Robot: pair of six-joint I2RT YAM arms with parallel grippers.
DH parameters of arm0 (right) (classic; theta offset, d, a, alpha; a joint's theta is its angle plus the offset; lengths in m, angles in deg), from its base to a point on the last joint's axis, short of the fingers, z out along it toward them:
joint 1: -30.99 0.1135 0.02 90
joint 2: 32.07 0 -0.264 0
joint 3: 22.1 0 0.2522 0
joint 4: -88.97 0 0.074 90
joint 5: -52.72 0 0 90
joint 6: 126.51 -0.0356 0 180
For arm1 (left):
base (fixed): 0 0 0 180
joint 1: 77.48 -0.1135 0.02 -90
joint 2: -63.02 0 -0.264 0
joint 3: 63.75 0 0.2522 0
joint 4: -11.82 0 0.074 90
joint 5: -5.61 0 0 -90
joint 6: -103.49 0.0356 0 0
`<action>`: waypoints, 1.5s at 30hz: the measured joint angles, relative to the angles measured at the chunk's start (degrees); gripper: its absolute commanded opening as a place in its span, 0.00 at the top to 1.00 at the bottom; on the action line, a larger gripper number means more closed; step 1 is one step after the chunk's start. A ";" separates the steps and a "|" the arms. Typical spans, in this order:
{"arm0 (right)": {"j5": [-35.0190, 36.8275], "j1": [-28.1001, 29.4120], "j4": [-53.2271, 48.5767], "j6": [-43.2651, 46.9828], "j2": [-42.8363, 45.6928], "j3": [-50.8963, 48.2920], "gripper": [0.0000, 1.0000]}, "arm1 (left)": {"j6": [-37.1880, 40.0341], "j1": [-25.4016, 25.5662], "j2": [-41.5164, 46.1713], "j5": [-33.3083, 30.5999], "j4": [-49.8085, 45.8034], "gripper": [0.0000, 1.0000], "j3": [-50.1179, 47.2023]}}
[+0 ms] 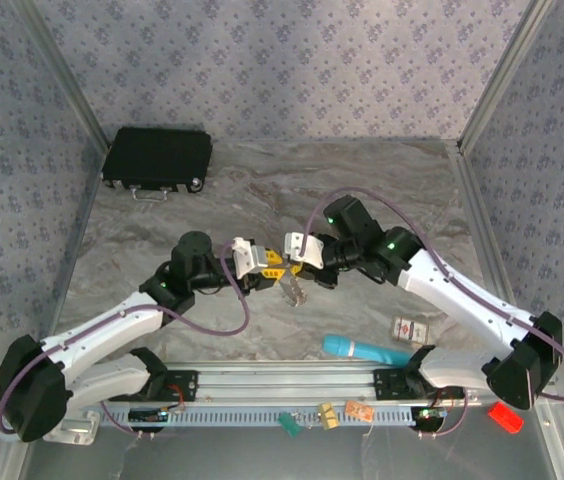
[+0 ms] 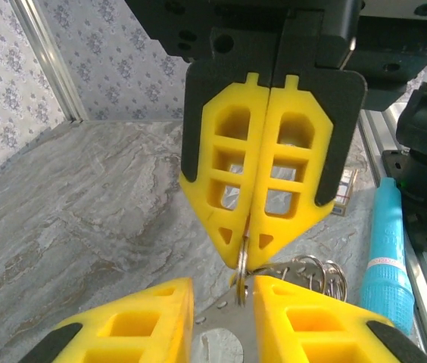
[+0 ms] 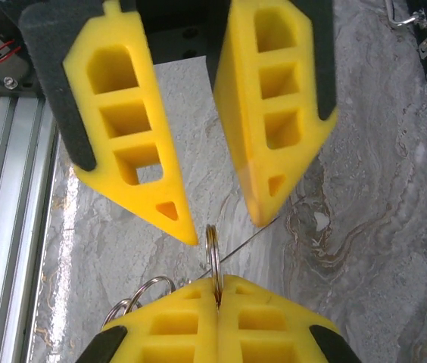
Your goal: Put the keys on the keyring
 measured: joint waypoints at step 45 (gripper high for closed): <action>-7.04 -4.13 5.97 -3.76 2.67 -5.09 0.74 | -0.26 0.02 -0.48 3.45 3.19 1.00 -1.42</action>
